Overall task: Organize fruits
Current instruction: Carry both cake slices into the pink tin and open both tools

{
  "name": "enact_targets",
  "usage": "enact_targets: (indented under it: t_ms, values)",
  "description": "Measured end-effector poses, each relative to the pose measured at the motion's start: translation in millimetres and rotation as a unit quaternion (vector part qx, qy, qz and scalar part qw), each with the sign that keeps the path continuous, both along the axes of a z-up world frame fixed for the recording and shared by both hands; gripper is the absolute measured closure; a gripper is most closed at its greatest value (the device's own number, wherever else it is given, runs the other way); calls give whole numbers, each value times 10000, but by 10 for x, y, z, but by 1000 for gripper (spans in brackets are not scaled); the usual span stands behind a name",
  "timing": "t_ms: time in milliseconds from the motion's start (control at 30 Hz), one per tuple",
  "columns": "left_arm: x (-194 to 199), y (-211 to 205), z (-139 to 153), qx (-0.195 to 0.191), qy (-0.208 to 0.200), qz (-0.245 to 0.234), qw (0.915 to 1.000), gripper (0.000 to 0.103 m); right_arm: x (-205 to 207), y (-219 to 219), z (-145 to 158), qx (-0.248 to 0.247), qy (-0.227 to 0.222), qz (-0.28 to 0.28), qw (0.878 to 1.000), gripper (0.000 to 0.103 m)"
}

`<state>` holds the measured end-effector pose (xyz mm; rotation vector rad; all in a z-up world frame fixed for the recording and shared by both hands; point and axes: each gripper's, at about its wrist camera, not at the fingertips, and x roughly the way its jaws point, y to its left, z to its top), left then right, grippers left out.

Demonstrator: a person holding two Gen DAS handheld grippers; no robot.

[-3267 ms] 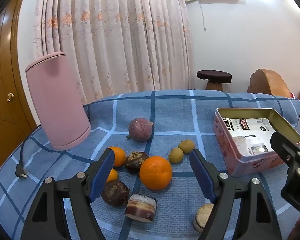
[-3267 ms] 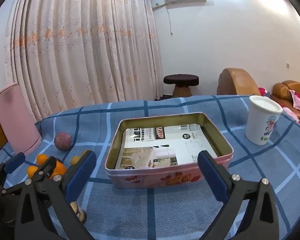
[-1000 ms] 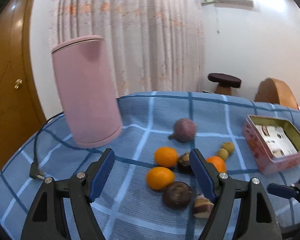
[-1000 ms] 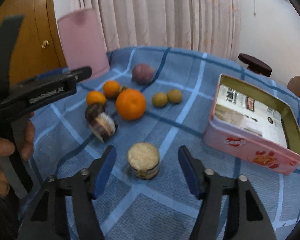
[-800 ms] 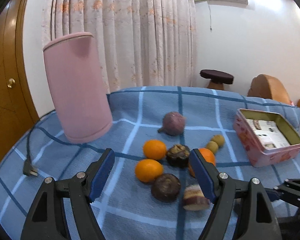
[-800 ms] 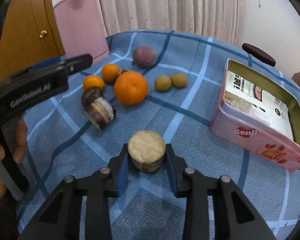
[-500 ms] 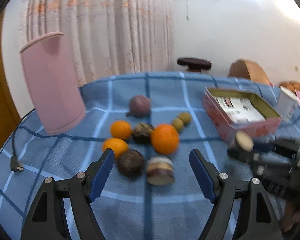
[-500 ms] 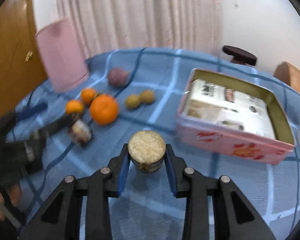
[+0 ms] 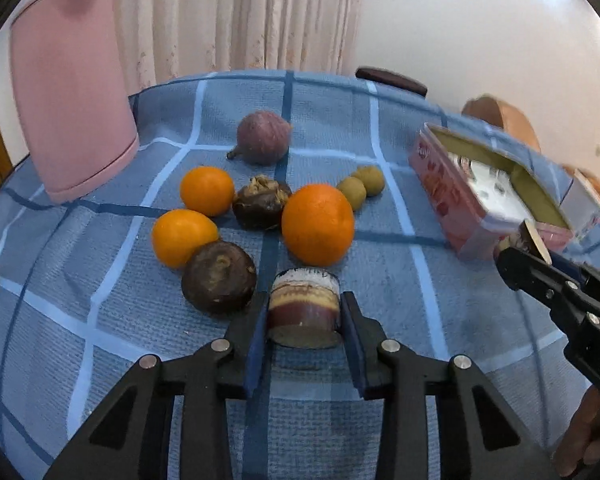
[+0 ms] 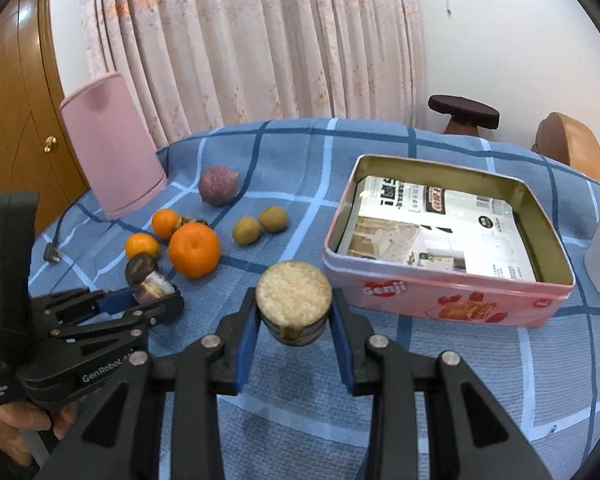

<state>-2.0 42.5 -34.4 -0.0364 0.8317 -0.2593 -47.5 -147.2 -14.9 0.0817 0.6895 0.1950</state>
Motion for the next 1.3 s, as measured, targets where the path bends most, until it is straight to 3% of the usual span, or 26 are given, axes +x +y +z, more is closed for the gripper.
enact_targets:
  t_ms: [100,267,367,533,800,1033,1167,1233,1300]
  values:
    - [-92,-62,141,94,-487,76,9987,67,-35,-106,99,34,-294,-153,9994,66]
    - [-158,-335,382,81,-999,-92,9949,67,-34,-336,267,-305,-865,-582,9941,66]
    - [-102,-643,482,210,-1284,-247,9912,67,42,-530,289,-575,-988,-938,9890,66]
    - [57,-1123,498,217,-1368,-509,9891,67,205,-848,219,-864,-894,-1369,9827,66]
    - [274,-1752,454,337,-1219,-728,9893,66,394,-1254,75,-615,-436,-1580,9846,66]
    - [444,-1871,312,341,-962,-703,9923,66,498,-1327,-66,-426,-70,-1460,9883,66]
    - [466,-1870,248,414,-894,-677,9928,66,491,-1330,-72,-347,-74,-1403,9895,66]
    - [481,-1899,219,463,-843,-681,9930,66,459,-1326,-42,-404,-193,-1474,9881,60]
    - [471,-1871,211,394,-806,-668,9937,66,407,-1354,6,-423,-355,-1623,9852,45]
